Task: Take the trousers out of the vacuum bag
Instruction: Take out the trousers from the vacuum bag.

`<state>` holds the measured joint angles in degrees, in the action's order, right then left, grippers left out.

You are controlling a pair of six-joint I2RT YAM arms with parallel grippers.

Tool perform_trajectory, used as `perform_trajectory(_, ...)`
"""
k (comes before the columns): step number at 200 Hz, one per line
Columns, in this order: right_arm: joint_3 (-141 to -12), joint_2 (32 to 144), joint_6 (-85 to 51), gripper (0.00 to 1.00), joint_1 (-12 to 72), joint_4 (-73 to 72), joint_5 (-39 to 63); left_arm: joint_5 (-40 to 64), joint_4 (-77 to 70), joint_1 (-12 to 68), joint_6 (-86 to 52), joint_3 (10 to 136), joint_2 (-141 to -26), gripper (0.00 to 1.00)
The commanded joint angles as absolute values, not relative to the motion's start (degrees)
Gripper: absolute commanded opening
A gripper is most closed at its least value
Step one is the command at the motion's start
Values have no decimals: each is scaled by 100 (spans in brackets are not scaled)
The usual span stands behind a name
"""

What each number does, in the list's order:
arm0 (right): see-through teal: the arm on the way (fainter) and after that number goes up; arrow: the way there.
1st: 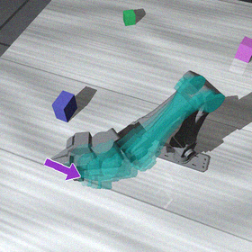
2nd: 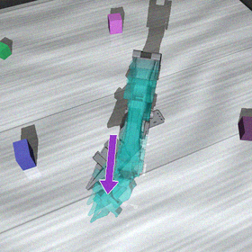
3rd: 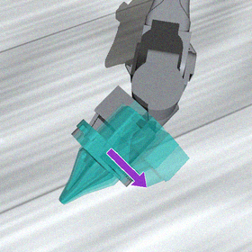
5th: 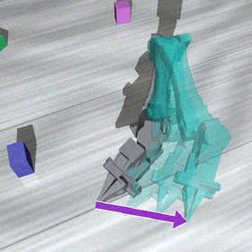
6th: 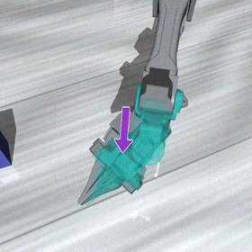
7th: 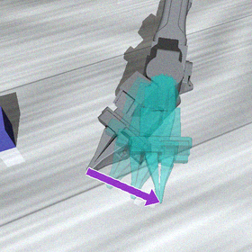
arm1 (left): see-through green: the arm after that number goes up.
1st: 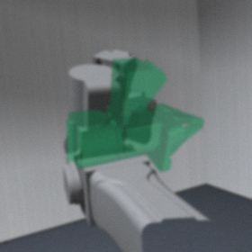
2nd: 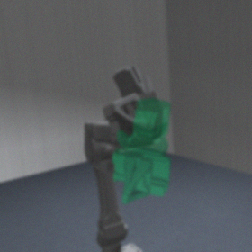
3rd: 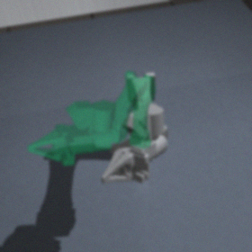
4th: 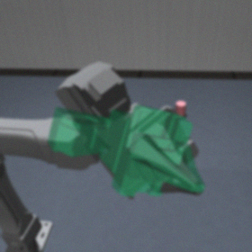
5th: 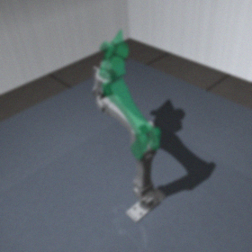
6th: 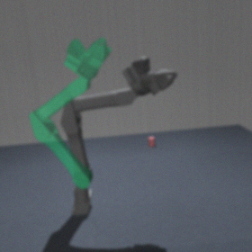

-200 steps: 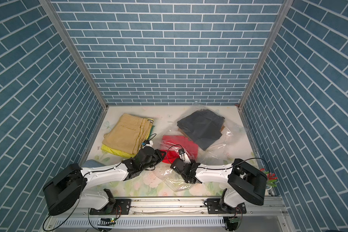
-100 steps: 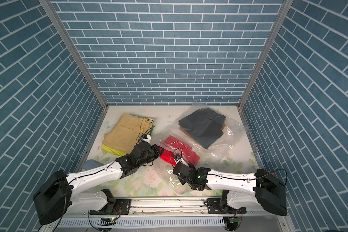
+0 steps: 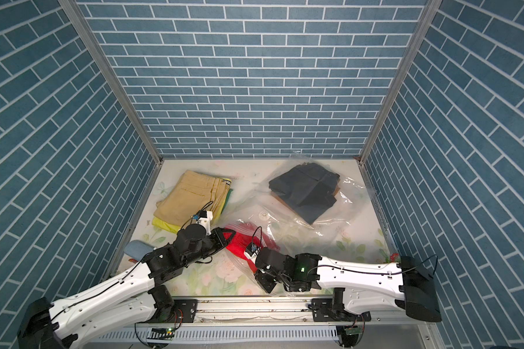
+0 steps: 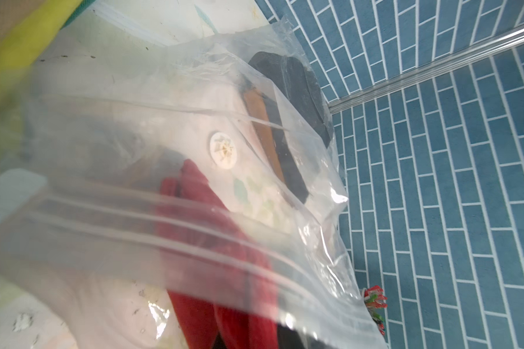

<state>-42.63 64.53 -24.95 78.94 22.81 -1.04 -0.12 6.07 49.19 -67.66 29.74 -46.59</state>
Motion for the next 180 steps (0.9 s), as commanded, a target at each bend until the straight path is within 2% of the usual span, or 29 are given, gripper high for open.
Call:
perform_trajectory(1, -4693, 6142, -2081, 4, 7937, 2003, 613, 138, 1370, 5007, -6705, 2944, -4221, 0)
perform_trajectory(66, -5446, 6122, -1735, 3, 7930, 1944, 1440, -13, 2816, 5064, -6592, 3959, -3003, 0)
perform_trajectory(135, -6903, 6522, -1151, 1, 7879, 1796, 1852, -749, 3463, 5058, -6027, 5944, -3439, 0)
perform_trajectory(180, -7574, 6960, -1072, 1, 7282, 1523, 1932, -1661, 3572, 5062, -5602, 7137, -3627, 0)
